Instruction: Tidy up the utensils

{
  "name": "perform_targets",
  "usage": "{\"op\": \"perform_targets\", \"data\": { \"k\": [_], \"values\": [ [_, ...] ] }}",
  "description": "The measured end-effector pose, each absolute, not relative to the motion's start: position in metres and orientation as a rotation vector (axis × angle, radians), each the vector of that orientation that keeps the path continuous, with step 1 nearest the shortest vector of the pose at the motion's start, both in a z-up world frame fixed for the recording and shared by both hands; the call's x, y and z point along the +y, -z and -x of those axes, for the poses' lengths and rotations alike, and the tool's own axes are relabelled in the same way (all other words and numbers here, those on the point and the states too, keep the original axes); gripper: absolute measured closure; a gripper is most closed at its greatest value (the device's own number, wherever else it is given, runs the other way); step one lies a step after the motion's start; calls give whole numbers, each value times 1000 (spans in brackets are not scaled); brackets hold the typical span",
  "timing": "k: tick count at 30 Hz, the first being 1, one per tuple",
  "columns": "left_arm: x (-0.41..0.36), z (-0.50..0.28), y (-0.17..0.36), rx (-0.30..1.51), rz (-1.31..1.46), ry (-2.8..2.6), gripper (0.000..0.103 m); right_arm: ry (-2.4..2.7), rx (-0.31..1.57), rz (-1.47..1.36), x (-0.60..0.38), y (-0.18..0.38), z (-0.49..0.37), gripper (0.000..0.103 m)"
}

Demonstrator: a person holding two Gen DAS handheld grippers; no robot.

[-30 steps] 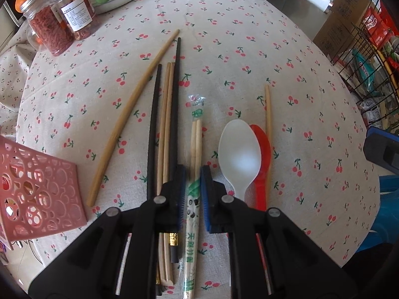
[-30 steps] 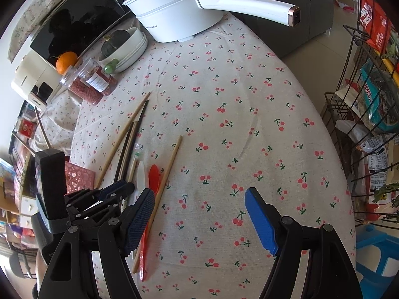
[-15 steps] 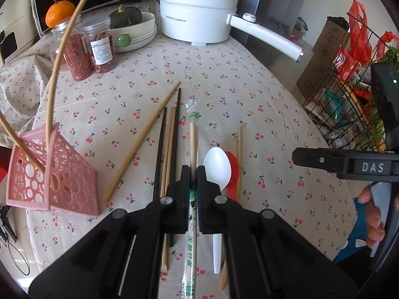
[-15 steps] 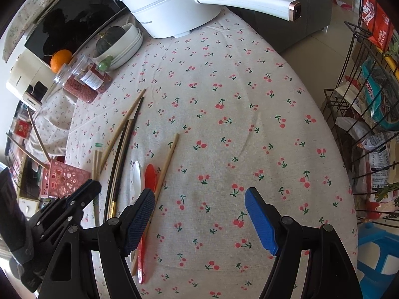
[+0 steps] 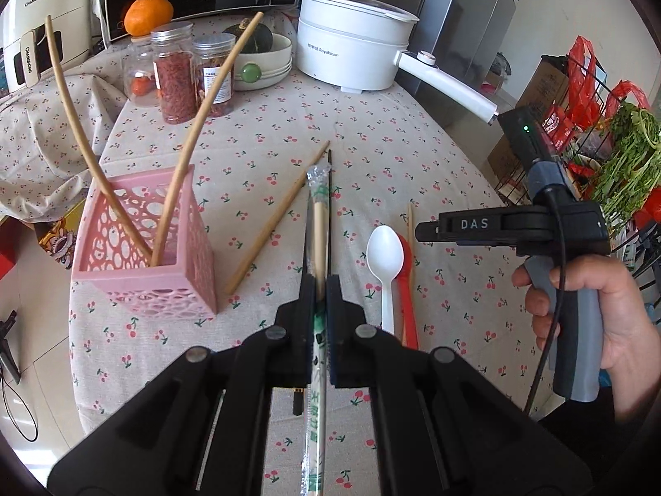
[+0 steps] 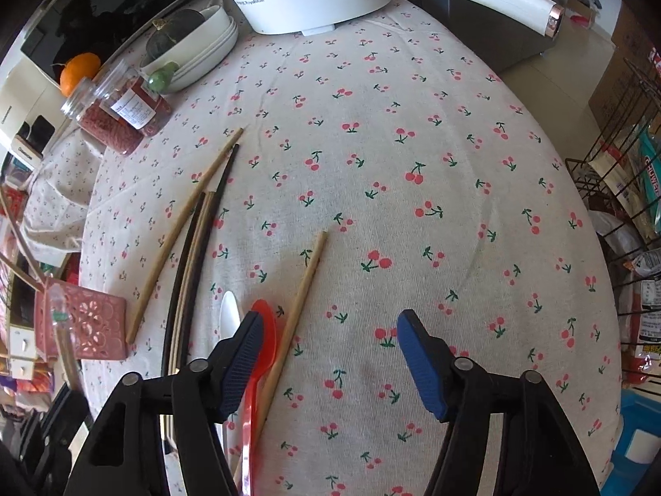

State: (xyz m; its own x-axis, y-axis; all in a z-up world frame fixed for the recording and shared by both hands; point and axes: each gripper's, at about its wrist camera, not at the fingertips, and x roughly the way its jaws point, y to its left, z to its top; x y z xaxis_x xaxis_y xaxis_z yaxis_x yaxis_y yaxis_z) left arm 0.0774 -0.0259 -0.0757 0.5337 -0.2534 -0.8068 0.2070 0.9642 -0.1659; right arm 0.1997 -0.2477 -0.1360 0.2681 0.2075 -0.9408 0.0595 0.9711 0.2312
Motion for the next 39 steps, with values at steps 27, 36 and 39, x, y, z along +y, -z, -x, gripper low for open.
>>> {"op": "perform_targets", "data": {
  "k": [27,36,39],
  "values": [
    [-24,-62,40,847,123,316,97,-171,1053,-234,-251,88,-179,98],
    [-25,-49,9,705,154,332,97,-287,860,-259,-250,29,-136,97],
    [-17,-45,-5,629,179,323,97,-318,805,-278,-253,13,-123,97]
  ]
}}
